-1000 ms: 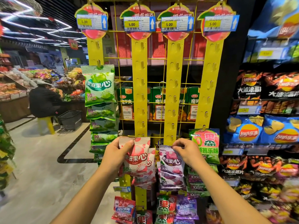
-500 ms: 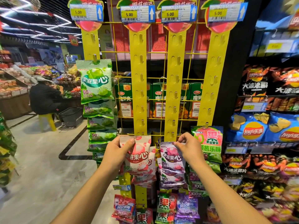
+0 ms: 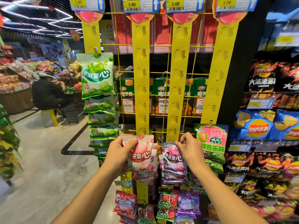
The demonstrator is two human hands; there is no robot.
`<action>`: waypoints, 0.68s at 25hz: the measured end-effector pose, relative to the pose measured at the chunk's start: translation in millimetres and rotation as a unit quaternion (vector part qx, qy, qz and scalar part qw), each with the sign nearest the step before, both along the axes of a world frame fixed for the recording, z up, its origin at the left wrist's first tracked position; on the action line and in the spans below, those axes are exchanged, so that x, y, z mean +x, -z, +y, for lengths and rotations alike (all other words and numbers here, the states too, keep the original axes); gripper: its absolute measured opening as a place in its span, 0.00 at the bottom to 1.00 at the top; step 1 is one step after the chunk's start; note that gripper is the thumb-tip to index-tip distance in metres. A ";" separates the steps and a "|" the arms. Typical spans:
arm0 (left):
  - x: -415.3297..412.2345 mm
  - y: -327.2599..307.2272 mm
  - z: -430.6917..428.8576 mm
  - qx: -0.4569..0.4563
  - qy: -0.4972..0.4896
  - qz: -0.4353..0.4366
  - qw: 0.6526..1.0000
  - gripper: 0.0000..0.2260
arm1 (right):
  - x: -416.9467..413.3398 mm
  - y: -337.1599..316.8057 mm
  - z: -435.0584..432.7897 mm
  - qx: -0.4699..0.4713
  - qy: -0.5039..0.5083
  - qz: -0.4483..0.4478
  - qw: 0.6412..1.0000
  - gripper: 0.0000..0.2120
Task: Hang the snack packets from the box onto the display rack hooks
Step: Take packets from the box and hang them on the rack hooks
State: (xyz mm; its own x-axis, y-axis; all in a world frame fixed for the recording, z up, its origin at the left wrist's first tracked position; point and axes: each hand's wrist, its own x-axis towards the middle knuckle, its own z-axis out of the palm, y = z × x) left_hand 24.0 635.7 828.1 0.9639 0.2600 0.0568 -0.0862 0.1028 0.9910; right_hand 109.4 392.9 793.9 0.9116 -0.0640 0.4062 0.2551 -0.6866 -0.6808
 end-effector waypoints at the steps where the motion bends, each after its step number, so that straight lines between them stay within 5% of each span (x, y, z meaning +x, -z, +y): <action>1: 0.5 0.4 0.1 0.000 -0.001 0.000 1.000 0.06 | -1.0 2.0 0.0 -0.003 -0.001 -0.001 1.000 0.13; 12: 4.7 5.4 3.0 0.001 0.007 -0.008 1.000 0.06 | -12.4 -1.5 6.1 -0.047 -0.003 0.003 0.999 0.12; 17: 9.3 8.7 5.4 0.007 0.011 -0.008 1.000 0.07 | -25.6 -29.2 14.4 -0.142 0.016 -0.068 0.987 0.08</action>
State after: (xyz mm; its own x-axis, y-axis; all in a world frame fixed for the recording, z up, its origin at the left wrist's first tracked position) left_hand 33.3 641.1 819.4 0.9683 0.2381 0.0760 -0.1002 0.0912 0.9908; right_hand 83.8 407.3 823.1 0.8469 0.0417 0.5301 0.3050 -0.8548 -0.4199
